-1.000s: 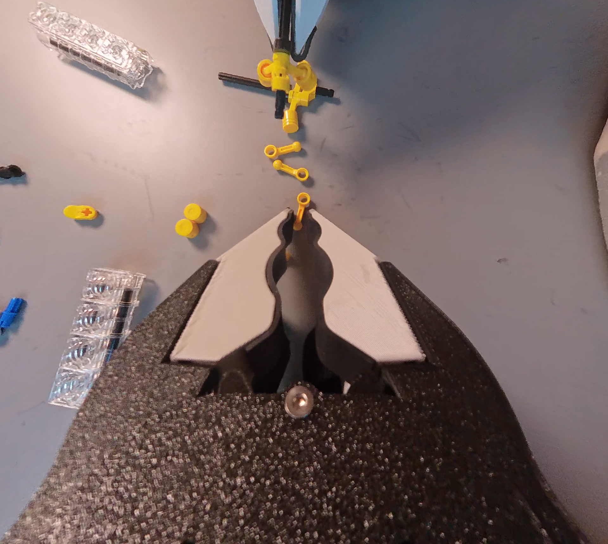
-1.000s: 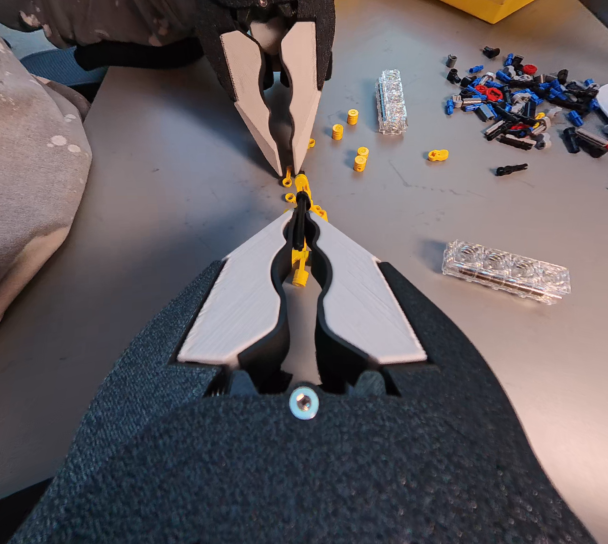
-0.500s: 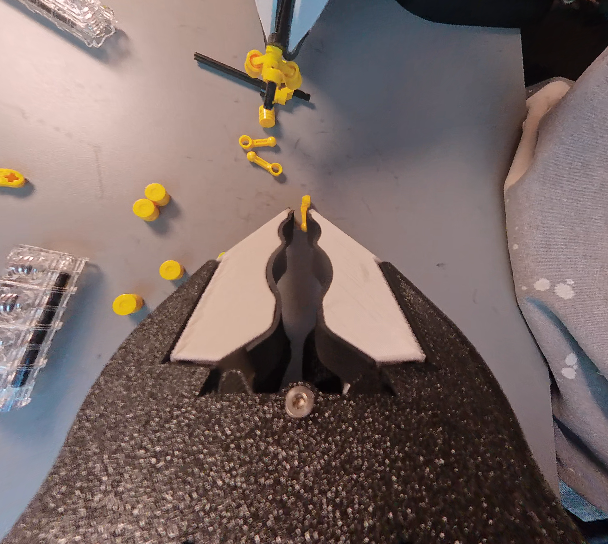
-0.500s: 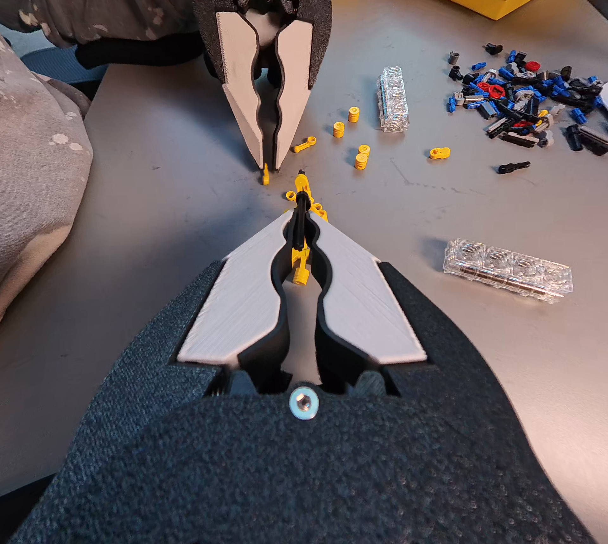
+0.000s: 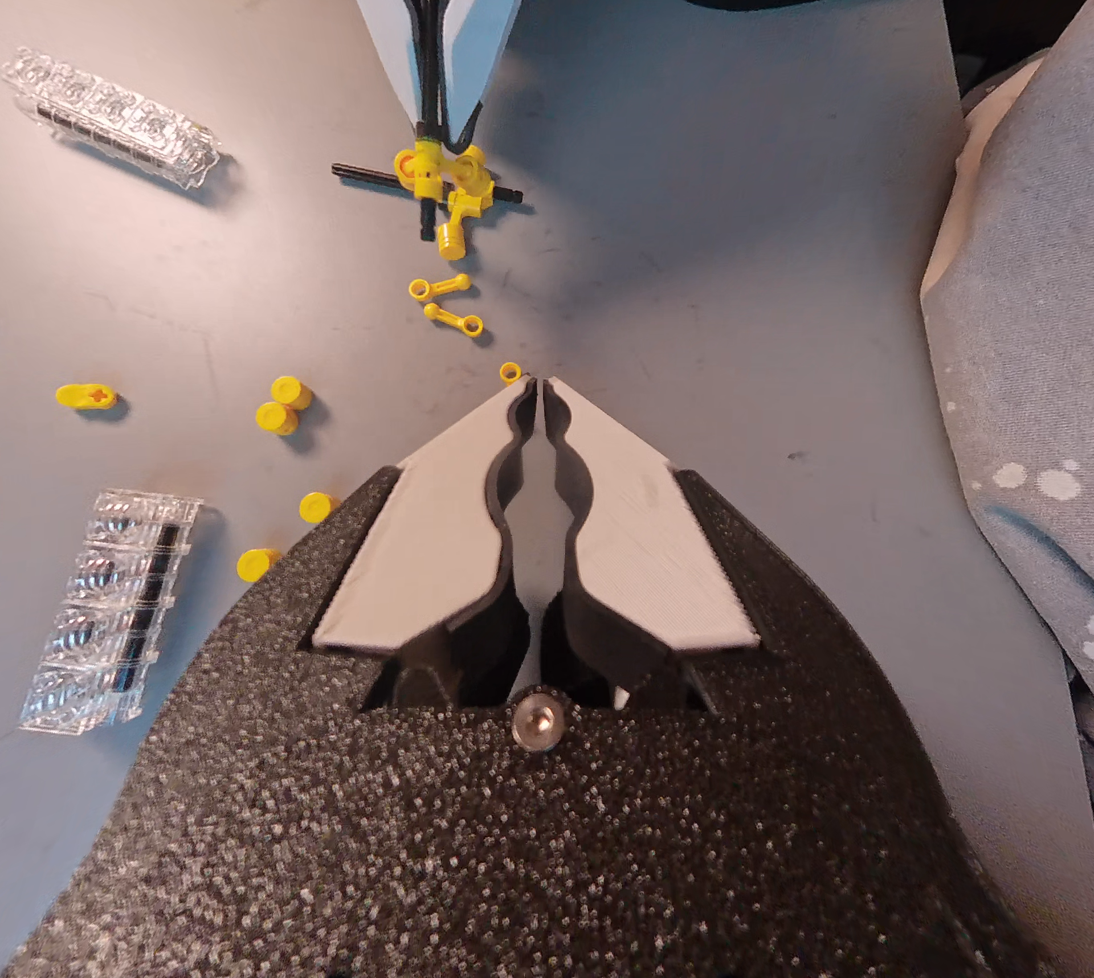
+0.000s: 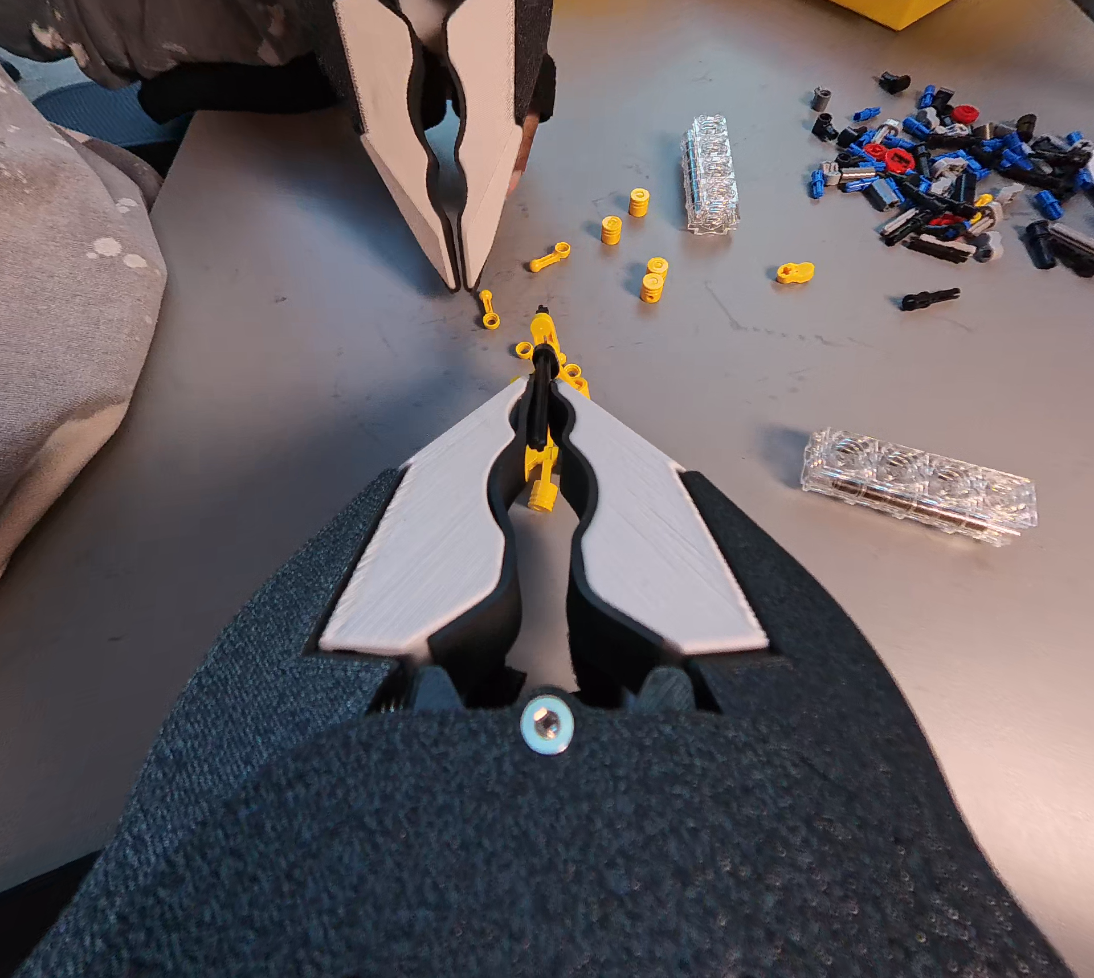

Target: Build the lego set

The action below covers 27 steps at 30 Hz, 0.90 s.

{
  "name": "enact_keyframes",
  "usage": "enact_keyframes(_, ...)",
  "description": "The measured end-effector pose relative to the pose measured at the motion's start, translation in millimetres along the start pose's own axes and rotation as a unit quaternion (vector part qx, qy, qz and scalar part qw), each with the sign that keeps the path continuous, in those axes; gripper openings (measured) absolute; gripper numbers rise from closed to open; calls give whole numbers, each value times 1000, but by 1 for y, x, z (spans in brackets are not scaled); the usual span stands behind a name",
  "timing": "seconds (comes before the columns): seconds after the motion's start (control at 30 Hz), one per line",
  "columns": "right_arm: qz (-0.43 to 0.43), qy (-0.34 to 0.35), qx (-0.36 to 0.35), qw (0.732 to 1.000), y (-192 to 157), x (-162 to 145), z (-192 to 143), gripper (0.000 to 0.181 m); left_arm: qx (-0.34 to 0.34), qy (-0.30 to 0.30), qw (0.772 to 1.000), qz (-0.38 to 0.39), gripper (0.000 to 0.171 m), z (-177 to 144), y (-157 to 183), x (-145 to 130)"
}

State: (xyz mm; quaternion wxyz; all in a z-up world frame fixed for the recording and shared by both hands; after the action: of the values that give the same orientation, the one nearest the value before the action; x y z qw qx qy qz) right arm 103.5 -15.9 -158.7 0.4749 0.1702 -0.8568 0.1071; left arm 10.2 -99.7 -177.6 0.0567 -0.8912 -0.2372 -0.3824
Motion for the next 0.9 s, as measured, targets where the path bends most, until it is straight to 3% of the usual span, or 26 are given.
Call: enact_keyframes(0.9, 1, 0, 3, 1000, -1, 0, 0, 3, 6, -10, 999, -40, 12, 9, -11, -4)
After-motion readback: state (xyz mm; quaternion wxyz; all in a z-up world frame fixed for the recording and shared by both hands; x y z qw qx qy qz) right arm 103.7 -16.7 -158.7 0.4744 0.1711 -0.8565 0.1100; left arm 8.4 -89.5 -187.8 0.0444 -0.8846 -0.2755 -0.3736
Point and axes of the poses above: each gripper's, where its closed fingertips meet, z out along the fingers, x out of its top, y = z × x across the jaws, the point moved 4 cm from there along -z, back along the fingers, and after that the axes turned 2 degrees about -z, right-handed, at the moved point
